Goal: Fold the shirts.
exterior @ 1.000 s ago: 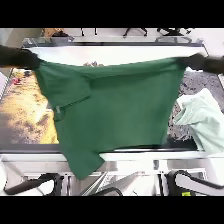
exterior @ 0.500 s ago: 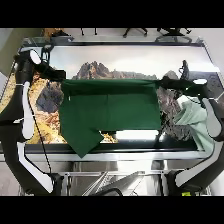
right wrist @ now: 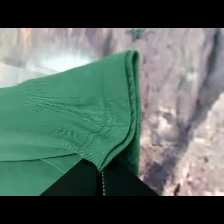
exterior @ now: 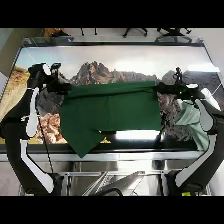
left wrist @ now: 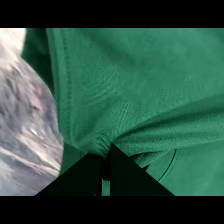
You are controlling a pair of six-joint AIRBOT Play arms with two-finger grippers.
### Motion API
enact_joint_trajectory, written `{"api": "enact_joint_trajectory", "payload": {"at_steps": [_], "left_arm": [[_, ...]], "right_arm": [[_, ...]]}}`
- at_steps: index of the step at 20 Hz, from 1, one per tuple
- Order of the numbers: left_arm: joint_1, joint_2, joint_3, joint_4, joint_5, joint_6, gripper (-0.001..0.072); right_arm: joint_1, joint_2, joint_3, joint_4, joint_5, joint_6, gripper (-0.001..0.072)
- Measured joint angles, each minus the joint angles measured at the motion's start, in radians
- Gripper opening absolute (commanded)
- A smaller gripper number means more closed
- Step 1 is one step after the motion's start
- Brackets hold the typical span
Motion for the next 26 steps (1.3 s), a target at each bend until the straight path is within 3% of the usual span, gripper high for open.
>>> {"api": "enact_joint_trajectory", "payload": {"at_steps": [1,2,3,6,9,11,14,21,23,26], "left_arm": [[-0.002,0.000,-0.007,0.000,-0.001,-0.005,0.0096],[-0.003,-0.001,-0.008,0.003,-0.007,-0.008,0.0503],[-0.004,-0.001,-0.001,0.004,-0.018,-0.010,0.0679],[-0.002,-0.001,0.065,-0.034,-0.089,-0.018,0.0678],[0.013,0.021,0.126,-0.053,-0.230,-0.018,0.0667],[0.023,0.079,0.071,-0.077,-0.296,-0.018,0.0668],[0.033,0.239,-0.182,-0.088,-0.316,-0.019,0.0667],[0.037,0.676,-0.948,-0.127,-0.145,-0.014,0.0661],[0.037,0.761,-1.103,-0.174,-0.060,-0.010,0.0528],[0.037,0.828,-1.245,-0.242,0.073,-0.007,0.0532]], "right_arm": [[0.000,-0.003,0.000,-0.003,0.000,0.000,0.0143],[0.000,-0.004,0.001,-0.007,-0.005,0.000,0.0293],[-0.002,0.000,0.002,-0.003,0.001,-0.001,0.0306],[-0.017,0.042,0.002,-0.058,0.055,0.006,0.0308],[-0.057,0.129,0.002,-0.191,0.149,0.100,0.0319],[-0.087,0.194,-0.014,-0.277,0.234,0.157,0.0318],[-0.121,0.281,-0.109,-0.358,0.347,0.202,0.0318],[-0.142,0.429,-0.397,-0.425,0.406,0.233,0.0318],[-0.143,0.442,-0.431,-0.430,0.405,0.234,0.0318],[-0.143,0.451,-0.453,-0.433,0.409,0.233,0.0318]]}}
